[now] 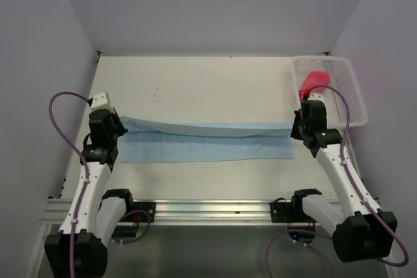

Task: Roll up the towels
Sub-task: Fold the towel

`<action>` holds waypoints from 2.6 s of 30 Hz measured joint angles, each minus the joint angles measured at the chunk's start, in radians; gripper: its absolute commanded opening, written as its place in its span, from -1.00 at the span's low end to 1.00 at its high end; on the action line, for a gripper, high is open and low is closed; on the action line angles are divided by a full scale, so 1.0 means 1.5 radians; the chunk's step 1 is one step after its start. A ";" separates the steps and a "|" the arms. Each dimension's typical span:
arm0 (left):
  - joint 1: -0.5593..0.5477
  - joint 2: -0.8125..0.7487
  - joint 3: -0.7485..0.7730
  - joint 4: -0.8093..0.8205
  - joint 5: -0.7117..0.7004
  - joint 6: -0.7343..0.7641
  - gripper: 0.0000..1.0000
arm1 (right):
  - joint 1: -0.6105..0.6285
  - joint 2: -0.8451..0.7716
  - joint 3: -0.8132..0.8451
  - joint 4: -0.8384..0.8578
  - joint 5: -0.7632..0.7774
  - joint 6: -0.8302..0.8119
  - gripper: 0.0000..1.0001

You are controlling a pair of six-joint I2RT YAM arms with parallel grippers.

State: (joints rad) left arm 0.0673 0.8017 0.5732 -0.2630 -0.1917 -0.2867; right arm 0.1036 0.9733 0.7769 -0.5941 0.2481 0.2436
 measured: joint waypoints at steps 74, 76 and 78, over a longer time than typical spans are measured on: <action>0.002 0.135 0.036 0.009 0.170 -0.023 -0.28 | -0.023 0.229 -0.041 0.107 -0.025 0.094 0.25; 0.002 0.145 0.038 0.009 0.167 -0.023 -0.28 | -0.031 0.249 -0.043 0.120 -0.030 0.095 0.25; 0.003 0.156 0.040 0.010 0.165 -0.023 -0.28 | -0.035 0.271 -0.044 0.130 -0.038 0.094 0.22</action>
State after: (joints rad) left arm 0.0711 1.0359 0.6327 -0.2481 0.0559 -0.3218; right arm 0.0509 1.3800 0.7105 -0.3992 0.1909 0.3851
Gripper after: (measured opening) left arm 0.360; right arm 0.622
